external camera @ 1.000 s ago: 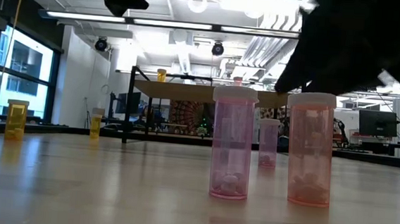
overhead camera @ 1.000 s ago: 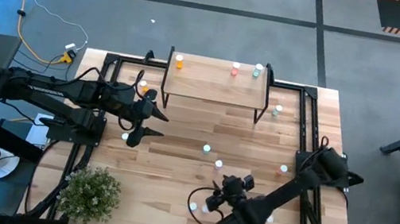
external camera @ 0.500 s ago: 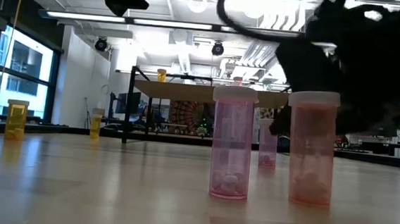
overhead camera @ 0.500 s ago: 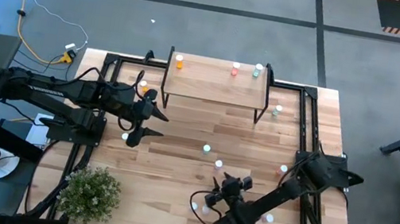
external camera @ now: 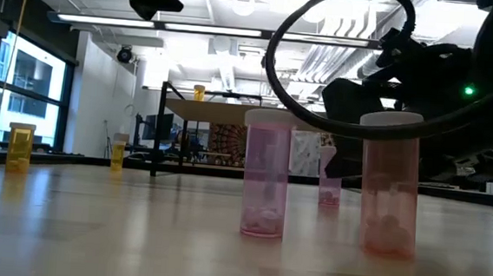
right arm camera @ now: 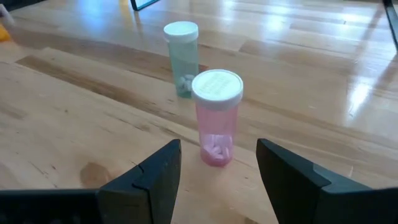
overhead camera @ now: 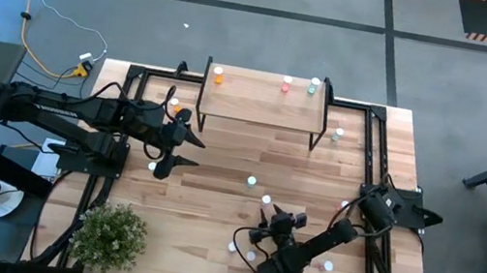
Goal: Pick and place medicine bottles onto shelf by color
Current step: Put the top purple pill bottle on the shelf
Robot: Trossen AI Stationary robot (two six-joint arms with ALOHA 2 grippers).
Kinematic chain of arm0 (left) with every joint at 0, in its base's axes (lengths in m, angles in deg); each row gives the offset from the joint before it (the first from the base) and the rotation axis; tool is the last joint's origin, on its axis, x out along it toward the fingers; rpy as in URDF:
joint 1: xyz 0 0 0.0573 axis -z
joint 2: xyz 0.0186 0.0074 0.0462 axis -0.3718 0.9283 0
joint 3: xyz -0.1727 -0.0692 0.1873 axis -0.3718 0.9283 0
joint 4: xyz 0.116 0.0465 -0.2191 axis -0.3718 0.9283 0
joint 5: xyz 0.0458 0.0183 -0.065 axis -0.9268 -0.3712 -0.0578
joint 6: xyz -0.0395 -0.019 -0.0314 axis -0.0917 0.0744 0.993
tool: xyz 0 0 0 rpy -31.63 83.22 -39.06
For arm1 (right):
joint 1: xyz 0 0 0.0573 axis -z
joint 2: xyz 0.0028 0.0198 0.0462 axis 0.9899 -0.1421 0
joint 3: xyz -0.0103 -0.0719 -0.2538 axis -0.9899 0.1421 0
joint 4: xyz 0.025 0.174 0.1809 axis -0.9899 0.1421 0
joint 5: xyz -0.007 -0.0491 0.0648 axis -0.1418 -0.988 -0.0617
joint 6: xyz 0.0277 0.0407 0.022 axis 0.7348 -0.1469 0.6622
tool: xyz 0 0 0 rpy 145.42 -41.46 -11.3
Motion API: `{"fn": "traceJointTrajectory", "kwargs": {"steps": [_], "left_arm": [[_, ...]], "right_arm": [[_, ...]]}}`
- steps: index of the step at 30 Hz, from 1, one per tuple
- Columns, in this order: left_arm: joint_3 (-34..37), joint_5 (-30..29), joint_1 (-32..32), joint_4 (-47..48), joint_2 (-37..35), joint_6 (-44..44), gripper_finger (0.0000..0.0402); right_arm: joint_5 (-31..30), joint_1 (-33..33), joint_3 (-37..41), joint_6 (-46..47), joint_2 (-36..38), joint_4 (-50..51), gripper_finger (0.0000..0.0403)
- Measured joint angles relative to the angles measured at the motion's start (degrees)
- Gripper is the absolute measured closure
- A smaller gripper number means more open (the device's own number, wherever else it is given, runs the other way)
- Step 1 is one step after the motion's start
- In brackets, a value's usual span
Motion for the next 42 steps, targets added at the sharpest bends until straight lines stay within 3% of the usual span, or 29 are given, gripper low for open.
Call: {"fn": "traceJointTrajectory", "kwargs": {"steps": [33,42], "left_arm": [[0.0,0.0,0.0,0.1,0.0,-1.5,0.0165],[0.0,0.0,0.0,0.2,0.0,-1.5,0.0165]], "right_arm": [[-0.3,3.4,0.0,4.5,0.8,2.3,0.0202],[-0.4,3.4,0.0,4.5,0.8,1.8,0.026]]}}
